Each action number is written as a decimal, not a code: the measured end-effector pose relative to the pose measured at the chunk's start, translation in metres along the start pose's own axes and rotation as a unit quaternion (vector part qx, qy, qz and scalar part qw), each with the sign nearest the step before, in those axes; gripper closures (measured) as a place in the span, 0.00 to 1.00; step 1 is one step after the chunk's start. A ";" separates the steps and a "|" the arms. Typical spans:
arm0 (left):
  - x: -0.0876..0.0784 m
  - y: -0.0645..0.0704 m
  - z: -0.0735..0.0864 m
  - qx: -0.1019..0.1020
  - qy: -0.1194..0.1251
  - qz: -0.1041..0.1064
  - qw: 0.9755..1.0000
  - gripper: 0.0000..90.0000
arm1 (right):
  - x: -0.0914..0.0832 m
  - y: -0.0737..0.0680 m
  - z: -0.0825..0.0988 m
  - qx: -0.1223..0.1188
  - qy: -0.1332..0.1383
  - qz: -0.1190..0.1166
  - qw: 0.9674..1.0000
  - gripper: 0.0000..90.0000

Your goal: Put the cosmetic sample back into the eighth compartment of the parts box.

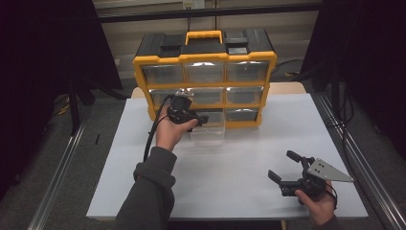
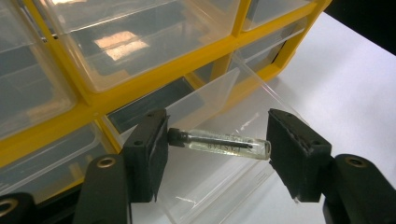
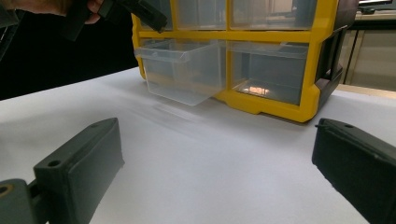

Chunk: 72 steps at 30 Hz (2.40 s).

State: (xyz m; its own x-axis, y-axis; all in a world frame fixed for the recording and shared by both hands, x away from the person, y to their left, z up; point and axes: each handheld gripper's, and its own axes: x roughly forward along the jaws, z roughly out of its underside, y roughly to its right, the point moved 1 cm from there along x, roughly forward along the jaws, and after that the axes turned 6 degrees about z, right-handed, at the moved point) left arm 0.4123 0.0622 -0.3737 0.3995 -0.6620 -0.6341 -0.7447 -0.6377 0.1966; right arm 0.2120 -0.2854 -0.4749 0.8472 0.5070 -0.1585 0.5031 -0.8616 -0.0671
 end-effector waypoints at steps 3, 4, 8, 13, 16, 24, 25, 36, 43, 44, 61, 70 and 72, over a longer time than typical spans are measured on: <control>0.002 0.001 0.000 -0.008 0.007 -0.003 1.000 0.44 | 0.000 0.000 0.000 0.000 0.000 0.000 1.000 0.01; 0.001 0.000 0.000 0.000 -0.005 -0.003 1.000 0.44 | 0.000 0.000 0.000 -0.001 0.000 0.000 1.000 0.01; 0.004 0.000 0.000 -0.003 0.002 -0.003 1.000 0.44 | 0.000 0.000 0.000 0.000 0.001 -0.001 1.000 0.01; 0.006 0.001 0.000 -0.001 -0.004 -0.004 1.000 0.44 | 0.000 0.000 0.000 -0.001 0.001 -0.001 1.000 0.01; 0.007 0.000 0.001 0.002 -0.003 -0.003 1.000 0.44 | 0.000 0.000 0.000 -0.002 0.002 -0.001 1.000 0.01; 0.012 0.003 0.001 -0.003 -0.002 -0.004 1.000 0.44 | 0.001 0.000 0.000 -0.001 0.002 -0.002 1.000 0.01; 0.012 0.003 0.002 -0.002 -0.002 -0.002 1.000 0.44 | 0.000 0.000 0.000 -0.001 0.001 -0.002 1.000 0.01; 0.015 0.004 0.002 -0.002 -0.007 -0.011 1.000 0.44 | 0.000 0.000 0.000 -0.002 0.002 -0.002 1.000 0.01; 0.018 0.004 0.003 0.000 -0.007 -0.009 1.000 0.44 | 0.000 0.000 0.000 0.000 0.004 0.000 1.000 0.01; 0.018 0.004 0.003 0.001 -0.010 -0.013 1.000 0.44 | 0.000 0.000 0.000 0.000 0.004 -0.001 1.000 0.01; 0.022 0.002 0.007 -0.004 -0.002 -0.030 1.000 0.36 | 0.000 0.000 0.000 -0.002 0.004 -0.002 1.000 0.01; 0.015 0.002 0.008 -0.017 0.016 -0.028 0.999 0.29 | 0.000 0.000 0.000 -0.003 0.003 -0.002 1.000 0.01; 0.013 0.000 0.010 -0.011 0.018 -0.028 0.999 0.27 | 0.000 0.000 0.000 -0.002 0.001 -0.002 1.000 0.01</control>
State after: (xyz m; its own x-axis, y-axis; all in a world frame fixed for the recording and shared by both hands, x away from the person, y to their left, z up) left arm 0.4122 0.0580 -0.3895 0.4600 -0.6386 -0.6169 -0.7084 -0.6828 0.1786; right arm 0.2123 -0.2850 -0.4748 0.8452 0.5113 -0.1557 0.5079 -0.8590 -0.0641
